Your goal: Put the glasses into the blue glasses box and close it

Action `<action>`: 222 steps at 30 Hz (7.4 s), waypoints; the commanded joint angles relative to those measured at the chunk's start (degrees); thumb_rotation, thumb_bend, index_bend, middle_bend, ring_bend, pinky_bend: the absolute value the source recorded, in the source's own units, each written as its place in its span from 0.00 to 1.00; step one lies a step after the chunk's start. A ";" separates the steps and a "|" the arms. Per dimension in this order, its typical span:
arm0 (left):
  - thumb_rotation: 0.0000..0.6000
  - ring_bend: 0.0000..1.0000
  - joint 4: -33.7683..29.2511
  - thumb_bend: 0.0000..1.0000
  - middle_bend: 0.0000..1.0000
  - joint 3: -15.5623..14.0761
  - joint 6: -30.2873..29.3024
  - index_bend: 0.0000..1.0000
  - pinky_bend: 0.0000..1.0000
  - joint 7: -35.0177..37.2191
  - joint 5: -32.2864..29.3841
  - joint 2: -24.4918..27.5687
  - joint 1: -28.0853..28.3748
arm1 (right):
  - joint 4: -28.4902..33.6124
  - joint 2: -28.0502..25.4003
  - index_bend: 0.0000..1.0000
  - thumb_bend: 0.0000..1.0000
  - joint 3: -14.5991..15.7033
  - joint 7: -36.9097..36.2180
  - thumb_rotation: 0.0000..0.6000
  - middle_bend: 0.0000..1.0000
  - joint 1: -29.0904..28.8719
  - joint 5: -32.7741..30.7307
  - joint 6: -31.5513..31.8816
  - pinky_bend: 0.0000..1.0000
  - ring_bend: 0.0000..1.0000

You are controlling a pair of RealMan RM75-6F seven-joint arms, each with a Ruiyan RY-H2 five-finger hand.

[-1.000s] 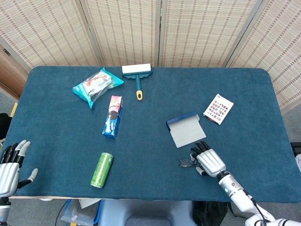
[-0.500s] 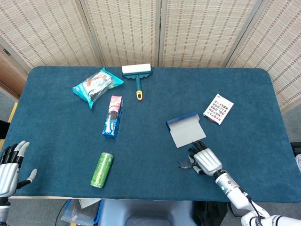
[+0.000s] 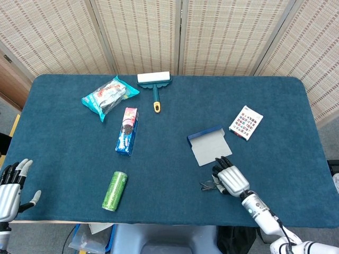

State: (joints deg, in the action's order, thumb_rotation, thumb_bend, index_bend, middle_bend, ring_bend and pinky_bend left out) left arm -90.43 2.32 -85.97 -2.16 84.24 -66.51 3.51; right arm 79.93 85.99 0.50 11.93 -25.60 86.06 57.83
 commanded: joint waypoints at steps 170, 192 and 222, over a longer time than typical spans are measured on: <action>1.00 0.00 0.70 0.31 0.00 0.17 0.17 0.04 0.00 -0.86 -0.95 -0.04 -1.17 | -45.07 21.08 0.00 0.11 -13.79 0.01 1.00 0.00 -27.81 -15.07 -16.65 0.00 0.00; 1.00 0.00 0.90 0.31 0.00 -0.17 -0.42 0.04 0.00 -0.05 0.04 -0.14 -1.37 | -19.84 4.45 0.00 0.08 -6.74 -0.15 1.00 0.00 -14.60 -9.42 -2.32 0.00 0.00; 1.00 0.00 0.50 0.31 0.00 -0.26 0.04 0.04 0.00 -1.09 -0.58 -0.35 -1.37 | -31.54 9.42 0.00 0.08 -4.25 -4.48 1.00 0.00 -12.48 -6.72 -5.23 0.00 0.00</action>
State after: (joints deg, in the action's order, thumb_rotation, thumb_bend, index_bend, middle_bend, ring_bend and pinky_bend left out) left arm -89.93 2.06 -85.93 -3.25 83.66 -66.86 2.15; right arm 48.58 95.25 -3.63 7.59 -37.95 79.25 52.68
